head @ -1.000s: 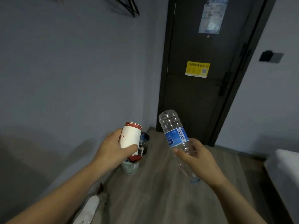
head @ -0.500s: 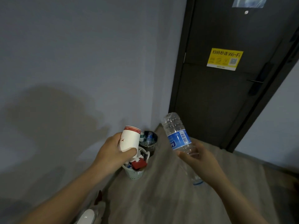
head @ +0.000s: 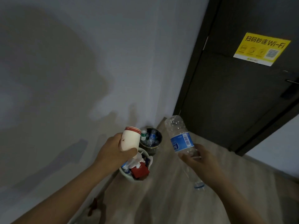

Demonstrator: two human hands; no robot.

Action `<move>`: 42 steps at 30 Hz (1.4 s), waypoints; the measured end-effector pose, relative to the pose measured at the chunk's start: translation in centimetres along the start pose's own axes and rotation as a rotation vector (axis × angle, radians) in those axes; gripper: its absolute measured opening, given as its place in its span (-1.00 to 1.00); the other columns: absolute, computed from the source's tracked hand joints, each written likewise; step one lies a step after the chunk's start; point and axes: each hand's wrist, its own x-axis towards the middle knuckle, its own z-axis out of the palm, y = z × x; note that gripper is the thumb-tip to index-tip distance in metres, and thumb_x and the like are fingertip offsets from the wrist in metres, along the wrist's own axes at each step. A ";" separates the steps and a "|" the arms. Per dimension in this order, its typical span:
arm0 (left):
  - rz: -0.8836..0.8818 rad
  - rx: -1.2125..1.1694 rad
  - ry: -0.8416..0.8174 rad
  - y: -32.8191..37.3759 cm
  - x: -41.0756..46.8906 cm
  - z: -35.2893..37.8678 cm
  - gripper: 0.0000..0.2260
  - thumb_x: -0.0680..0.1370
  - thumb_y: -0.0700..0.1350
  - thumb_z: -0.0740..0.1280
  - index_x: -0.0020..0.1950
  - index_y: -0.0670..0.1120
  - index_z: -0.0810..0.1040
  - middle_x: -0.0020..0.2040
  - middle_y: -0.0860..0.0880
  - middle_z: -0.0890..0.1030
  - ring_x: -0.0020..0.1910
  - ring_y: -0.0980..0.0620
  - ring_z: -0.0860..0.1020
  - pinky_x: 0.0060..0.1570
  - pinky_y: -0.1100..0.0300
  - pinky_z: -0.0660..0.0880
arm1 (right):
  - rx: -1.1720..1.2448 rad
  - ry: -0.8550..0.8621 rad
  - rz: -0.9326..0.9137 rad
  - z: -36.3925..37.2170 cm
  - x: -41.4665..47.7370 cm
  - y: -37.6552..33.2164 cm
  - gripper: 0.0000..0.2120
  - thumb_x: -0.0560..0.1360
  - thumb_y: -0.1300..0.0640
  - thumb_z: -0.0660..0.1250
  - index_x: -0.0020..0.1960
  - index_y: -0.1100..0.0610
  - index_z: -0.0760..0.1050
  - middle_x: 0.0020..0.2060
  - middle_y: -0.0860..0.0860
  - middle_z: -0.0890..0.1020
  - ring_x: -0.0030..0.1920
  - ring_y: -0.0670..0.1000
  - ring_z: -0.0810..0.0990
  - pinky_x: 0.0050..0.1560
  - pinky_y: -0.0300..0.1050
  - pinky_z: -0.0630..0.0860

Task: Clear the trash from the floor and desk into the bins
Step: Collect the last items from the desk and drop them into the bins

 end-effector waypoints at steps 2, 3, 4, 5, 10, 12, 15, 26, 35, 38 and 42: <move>-0.018 0.017 -0.002 -0.1 2.5 1.0 -0.55 0.35 0.03 0.50 0.17 0.04 0.43 -0.01 0.08 0.54 -0.11 0.18 0.53 -0.28 0.33 0.39 | -0.013 -0.024 0.014 -0.1 2.8 0.5 -0.42 0.44 -0.17 0.36 0.38 0.01 0.33 0.07 -0.02 0.58 -0.06 -0.13 0.60 -0.24 -0.29 0.47; -0.028 0.024 -0.009 0.0 3.7 1.5 -0.56 0.37 0.01 0.49 0.17 0.05 0.41 -0.03 0.10 0.52 -0.12 0.21 0.52 -0.29 0.35 0.38 | -0.020 -0.026 0.020 -0.2 4.3 0.8 -0.42 0.44 -0.18 0.36 0.37 0.01 0.33 0.06 -0.02 0.59 -0.07 -0.13 0.60 -0.25 -0.30 0.46; -0.039 0.027 -0.014 0.1 5.0 2.1 -0.56 0.38 0.01 0.48 0.18 0.05 0.40 -0.03 0.11 0.51 -0.11 0.21 0.51 -0.28 0.35 0.38 | -0.029 -0.030 0.023 -0.4 5.8 1.1 -0.43 0.44 -0.18 0.36 0.37 0.01 0.34 0.04 -0.03 0.59 -0.08 -0.14 0.60 -0.25 -0.31 0.46; -0.056 0.031 -0.016 0.2 6.3 2.7 -0.55 0.39 0.02 0.48 0.20 0.05 0.39 -0.01 0.10 0.51 -0.09 0.19 0.51 -0.25 0.32 0.40 | -0.038 -0.037 0.022 -0.6 7.4 1.5 -0.45 0.44 -0.18 0.36 0.35 0.01 0.35 0.02 -0.04 0.60 -0.09 -0.15 0.60 -0.26 -0.31 0.45; -0.148 0.062 0.040 1.4 12.5 5.9 -0.53 0.38 0.05 0.46 0.23 0.01 0.40 0.06 0.01 0.53 -0.02 0.05 0.54 -0.15 0.19 0.47 | -0.026 -0.101 0.017 -2.3 16.2 2.7 -0.60 0.44 -0.18 0.38 0.20 -0.11 0.38 -0.01 -0.08 0.58 -0.10 -0.16 0.59 -0.28 -0.32 0.43; -0.193 0.060 0.047 1.9 14.5 7.3 -0.58 0.39 0.01 0.46 0.19 0.02 0.41 0.03 0.02 0.55 -0.05 0.09 0.55 -0.13 0.16 0.52 | -0.023 -0.143 0.026 -3.0 19.5 3.2 -0.60 0.43 -0.17 0.40 0.20 -0.11 0.38 -0.01 -0.09 0.57 -0.08 -0.14 0.59 -0.22 -0.26 0.48; -0.257 0.053 0.055 2.1 17.0 9.2 -0.61 0.39 0.00 0.45 0.15 0.03 0.41 -0.01 0.05 0.56 -0.08 0.12 0.55 -0.11 0.13 0.57 | -0.055 -0.204 0.022 -3.5 24.2 4.1 -0.55 0.42 -0.15 0.42 0.23 -0.06 0.40 0.00 -0.07 0.58 -0.06 -0.10 0.60 -0.08 -0.15 0.55; -0.481 0.100 0.087 -5.0 21.0 12.7 -0.46 0.41 0.06 0.46 0.31 -0.06 0.38 -0.02 0.09 0.47 -0.10 0.13 0.46 -0.28 0.39 0.32 | -0.184 -0.357 0.137 1.9 32.6 8.3 -0.41 0.40 -0.23 0.40 0.31 0.00 0.33 -0.06 -0.11 0.54 -0.13 -0.19 0.55 -0.24 -0.30 0.43; -0.710 0.156 0.005 -13.9 21.3 13.1 -0.37 0.43 0.11 0.44 0.40 -0.09 0.31 0.23 -0.08 0.52 0.03 0.03 0.48 -0.06 0.21 0.39 | -0.198 -0.415 0.187 8.1 36.3 9.4 -0.53 0.36 -0.25 0.43 0.12 -0.15 0.28 -0.14 -0.21 0.51 -0.16 -0.23 0.55 -0.34 -0.41 0.40; -0.781 0.160 -0.027 -16.6 21.4 14.1 -0.38 0.43 0.12 0.43 0.39 -0.08 0.32 0.22 -0.08 0.52 -0.02 0.07 0.44 -0.06 0.20 0.39 | -0.167 -0.472 0.193 10.3 37.2 9.9 -0.58 0.39 -0.22 0.42 0.12 -0.16 0.31 -0.12 -0.20 0.55 -0.21 -0.25 0.58 -0.45 -0.46 0.42; -0.853 0.184 -0.059 -19.9 21.7 16.3 -0.36 0.45 0.14 0.41 0.42 -0.09 0.30 0.28 -0.10 0.50 0.15 -0.01 0.50 0.06 0.17 0.46 | -0.156 -0.540 0.225 13.6 38.9 11.1 -0.57 0.38 -0.19 0.44 0.16 -0.12 0.37 -0.08 -0.18 0.57 -0.12 -0.22 0.57 -0.33 -0.41 0.41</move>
